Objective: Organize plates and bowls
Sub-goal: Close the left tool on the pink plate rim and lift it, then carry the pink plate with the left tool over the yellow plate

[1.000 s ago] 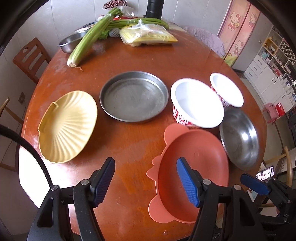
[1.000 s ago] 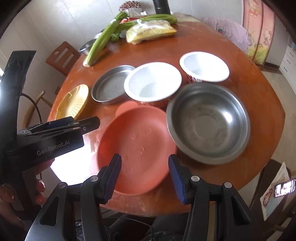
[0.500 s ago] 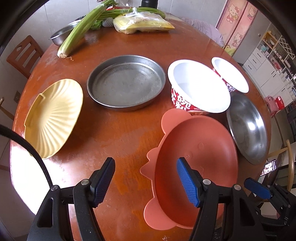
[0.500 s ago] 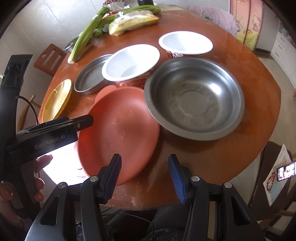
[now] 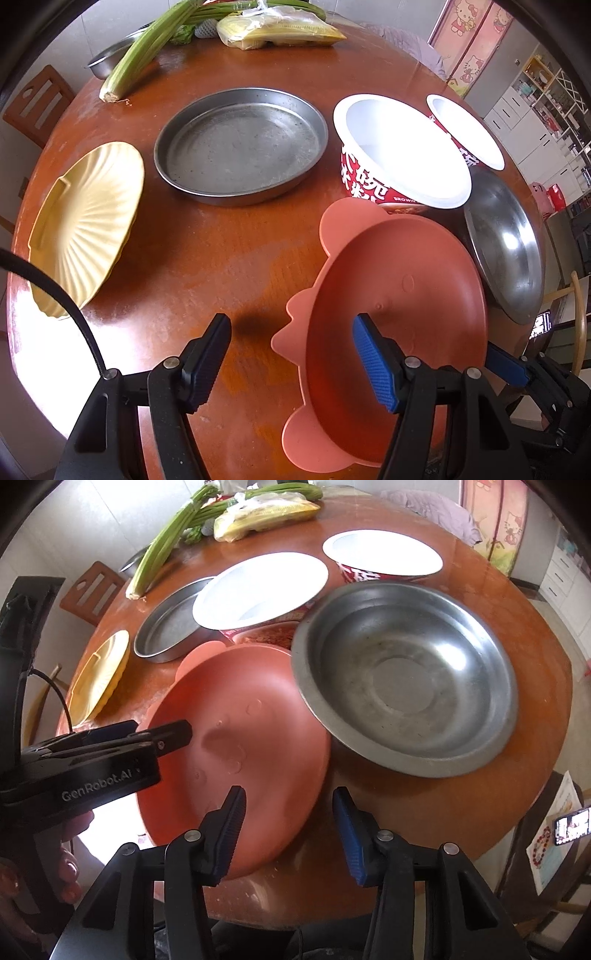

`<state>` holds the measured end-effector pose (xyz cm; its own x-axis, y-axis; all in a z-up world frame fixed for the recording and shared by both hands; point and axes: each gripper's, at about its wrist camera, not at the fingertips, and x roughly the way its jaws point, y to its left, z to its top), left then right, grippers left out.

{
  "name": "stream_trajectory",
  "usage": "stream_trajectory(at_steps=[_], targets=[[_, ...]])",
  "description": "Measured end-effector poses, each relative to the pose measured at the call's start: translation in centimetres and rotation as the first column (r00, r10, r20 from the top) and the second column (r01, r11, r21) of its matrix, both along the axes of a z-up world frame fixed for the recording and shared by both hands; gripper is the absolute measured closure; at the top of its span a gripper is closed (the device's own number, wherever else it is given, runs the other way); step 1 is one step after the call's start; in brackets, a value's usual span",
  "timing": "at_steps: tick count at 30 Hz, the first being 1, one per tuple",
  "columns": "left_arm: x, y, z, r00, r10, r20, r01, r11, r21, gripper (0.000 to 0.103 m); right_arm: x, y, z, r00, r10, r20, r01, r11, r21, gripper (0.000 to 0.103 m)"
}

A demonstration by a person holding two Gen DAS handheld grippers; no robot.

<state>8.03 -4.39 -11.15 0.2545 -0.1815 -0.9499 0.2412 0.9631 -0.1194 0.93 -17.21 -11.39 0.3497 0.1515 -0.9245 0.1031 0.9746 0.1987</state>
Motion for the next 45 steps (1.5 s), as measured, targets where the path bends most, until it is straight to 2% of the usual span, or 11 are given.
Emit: stream_trajectory(at_steps=[10, 14, 28, 45], targets=[[0.4, -0.2, 0.1, 1.000, -0.020, 0.003, 0.020, 1.000, -0.024, 0.050, 1.4, 1.5, -0.2, 0.998, 0.056, -0.001, -0.056, 0.998, -0.026, 0.054], [0.6, 0.1, 0.1, 1.000, -0.018, 0.001, 0.018, 0.999, -0.028, 0.050, 1.5, 2.4, -0.3, 0.996, 0.084, -0.003, -0.084, 0.995, -0.060, 0.054], [0.0, 2.4, 1.6, 1.000, 0.029, 0.009, -0.029, 0.999, -0.023, 0.050, 1.9, 4.5, 0.7, 0.992, 0.128, 0.008, -0.127, 0.991, -0.043, 0.054], [0.0, 6.3, 6.0, 0.991, 0.121, 0.061, -0.118, 0.991, -0.060, 0.050, 3.4, 7.3, 4.8, 0.973, 0.214, 0.084, -0.212, 0.977, -0.034, 0.054]])
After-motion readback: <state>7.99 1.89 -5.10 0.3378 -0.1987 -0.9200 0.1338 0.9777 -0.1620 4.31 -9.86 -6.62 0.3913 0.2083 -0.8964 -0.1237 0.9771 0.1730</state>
